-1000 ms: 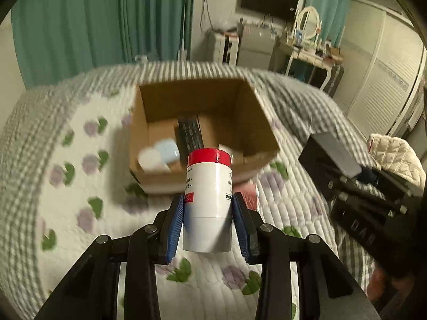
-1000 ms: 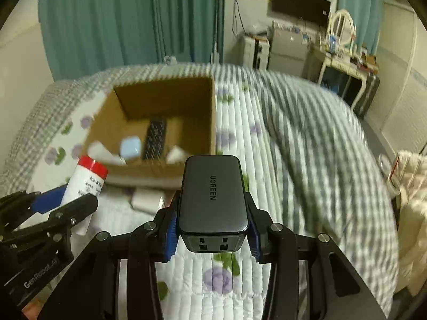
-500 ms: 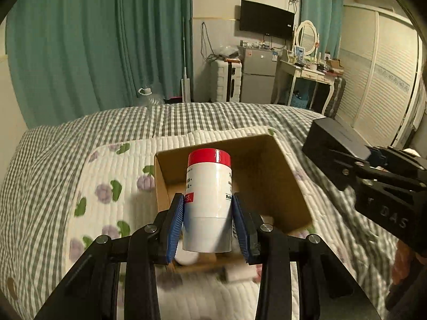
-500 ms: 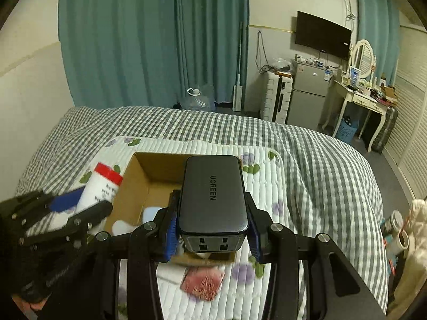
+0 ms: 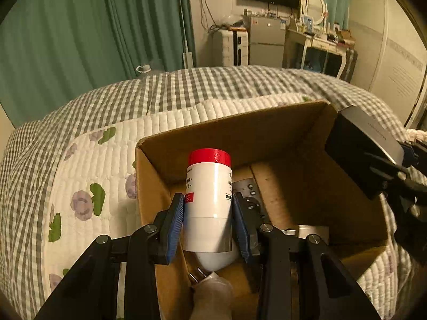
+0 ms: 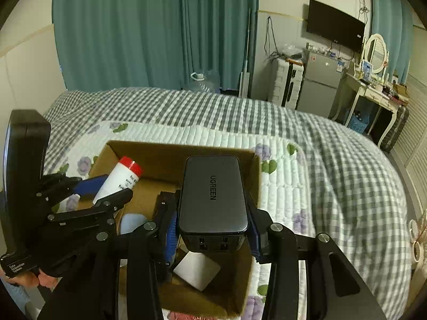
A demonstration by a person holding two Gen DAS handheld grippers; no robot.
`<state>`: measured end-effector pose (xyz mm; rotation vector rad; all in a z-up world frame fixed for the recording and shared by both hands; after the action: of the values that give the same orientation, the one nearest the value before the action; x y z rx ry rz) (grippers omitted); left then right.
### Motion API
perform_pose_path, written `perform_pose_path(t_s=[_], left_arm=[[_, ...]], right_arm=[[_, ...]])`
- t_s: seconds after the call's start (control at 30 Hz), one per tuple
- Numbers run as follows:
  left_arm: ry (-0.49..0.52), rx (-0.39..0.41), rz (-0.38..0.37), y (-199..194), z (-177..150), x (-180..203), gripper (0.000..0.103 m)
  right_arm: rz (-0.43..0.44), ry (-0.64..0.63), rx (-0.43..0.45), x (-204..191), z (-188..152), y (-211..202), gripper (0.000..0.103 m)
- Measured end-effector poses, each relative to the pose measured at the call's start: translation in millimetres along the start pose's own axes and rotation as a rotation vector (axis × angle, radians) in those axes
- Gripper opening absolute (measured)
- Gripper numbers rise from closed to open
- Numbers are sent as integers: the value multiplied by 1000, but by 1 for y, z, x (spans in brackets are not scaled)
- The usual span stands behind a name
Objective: Organize rigid objects
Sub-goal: 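Carry the UGREEN charger and red-capped bottle into the box and release both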
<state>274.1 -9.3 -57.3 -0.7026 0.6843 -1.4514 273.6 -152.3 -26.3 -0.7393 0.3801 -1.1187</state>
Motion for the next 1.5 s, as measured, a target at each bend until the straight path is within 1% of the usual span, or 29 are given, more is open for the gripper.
perform_pose_path(t_s=[0.07, 0.13, 0.23, 0.27, 0.43, 0.6, 0.7, 0.77, 0.8, 0.83, 0.87, 0.93, 1.0, 1.03, 1.07, 1.13, 1.2, 1.27, 1.3, 1.33, 1.4, 1.47, 1.5], left_arm=[[7, -8, -4, 5, 0, 2, 37], [18, -2, 7, 5, -2, 4, 40], [39, 9, 26, 0, 0, 7, 51], [40, 9, 31, -3, 0, 7, 52], [22, 33, 37, -23, 2, 2, 52], [-8, 42, 33, -32, 2, -7, 52], [-6, 53, 32, -36, 0, -10, 52], [-3, 61, 27, -40, 0, -11, 52], [-3, 66, 24, -43, 0, -11, 52], [-3, 70, 20, -47, 0, -10, 52], [-6, 74, 17, -52, -1, -9, 52], [-13, 87, 7, -67, -2, -8, 52], [-15, 96, -6, -83, -5, -7, 52], [-21, 101, -12, -94, -8, -6, 59], [-25, 106, -13, -103, -10, -5, 69], [-33, 129, -20, -125, -18, -4, 75], [-27, 135, -26, -140, -26, -3, 81], [-36, 136, -21, -151, -34, -5, 88], [-45, 136, -17, -155, -38, -6, 90], [-52, 132, -17, -160, -44, -7, 92], [-58, 129, -12, -167, -55, -11, 93], [-60, 128, 5, -171, -67, -15, 99], [-63, 130, 13, -172, -73, -17, 100]], right_arm=[[11, 7, -8, 1, -3, 9, 41], [19, 15, -19, 1, -5, 17, 41], [24, 32, -35, 2, -7, 21, 41], [25, 37, -37, 2, -7, 21, 41], [14, 44, -36, 3, -5, 16, 41], [0, 36, -18, 2, 0, 33, 41], [-49, 8, 0, 1, 4, 45, 42], [-59, 6, 18, 2, 6, 46, 42], [-47, 11, 42, 4, 8, 42, 43], [-47, 18, 60, 6, 11, 36, 48], [-51, 29, 69, 9, 13, 30, 51], [-53, 46, 78, 14, 18, 16, 52], [-56, 35, 77, 18, 20, -4, 53], [-69, 24, 74, 18, 20, -14, 58], [-76, 17, 73, 19, 20, -22, 62], [-98, 5, 70, 20, 18, -46, 77], [-109, 11, 52, 22, 8, -72, 81], [-107, 26, 32, 22, 0, -87, 85], [-103, 43, 22, 23, -7, -97, 90], [-101, 59, 18, 22, -14, -107, 92], [-87, 71, 1, 19, -26, -119, 92], [-80, 72, -15, 11, -39, -126, 93], [-77, 62, -28, 5, -47, -129, 93]])
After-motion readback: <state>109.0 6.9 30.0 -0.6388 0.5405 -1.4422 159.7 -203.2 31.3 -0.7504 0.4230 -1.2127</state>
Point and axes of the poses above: each gripper's, at about its wrist camera, not at the fingertips, and y roughly the way its jaws point, x to its right, z to its top, the point moved 1 cm from there along y, roughly the way its jaws point, and after that the axes turned 8 degrees about -y, right-handed, at the moved point
